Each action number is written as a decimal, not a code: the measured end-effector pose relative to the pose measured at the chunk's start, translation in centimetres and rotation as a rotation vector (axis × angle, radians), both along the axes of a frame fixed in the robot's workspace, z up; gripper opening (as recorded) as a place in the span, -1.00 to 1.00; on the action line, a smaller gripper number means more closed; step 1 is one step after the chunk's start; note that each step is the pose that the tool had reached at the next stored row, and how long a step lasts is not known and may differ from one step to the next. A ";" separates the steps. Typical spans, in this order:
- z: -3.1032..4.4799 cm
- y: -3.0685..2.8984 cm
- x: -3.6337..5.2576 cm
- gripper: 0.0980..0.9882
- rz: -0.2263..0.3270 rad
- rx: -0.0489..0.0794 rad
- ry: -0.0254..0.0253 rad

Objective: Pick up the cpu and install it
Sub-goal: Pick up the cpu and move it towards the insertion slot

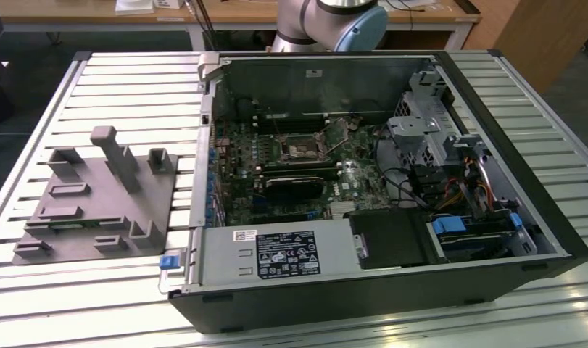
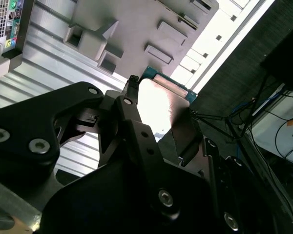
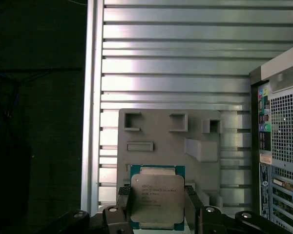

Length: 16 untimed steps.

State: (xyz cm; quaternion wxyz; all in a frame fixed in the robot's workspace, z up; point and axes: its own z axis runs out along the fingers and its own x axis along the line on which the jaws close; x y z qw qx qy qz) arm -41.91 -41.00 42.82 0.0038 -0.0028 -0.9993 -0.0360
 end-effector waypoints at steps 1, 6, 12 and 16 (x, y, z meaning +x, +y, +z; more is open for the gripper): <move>0.03 0.00 0.00 -0.04 0.000 0.000 0.0001; 0.16 0.00 0.02 -0.04 0.000 0.000 0.0001; 0.32 0.01 0.05 -0.04 0.000 0.000 0.0001; 0.44 0.00 0.07 -0.04 0.000 0.000 0.0001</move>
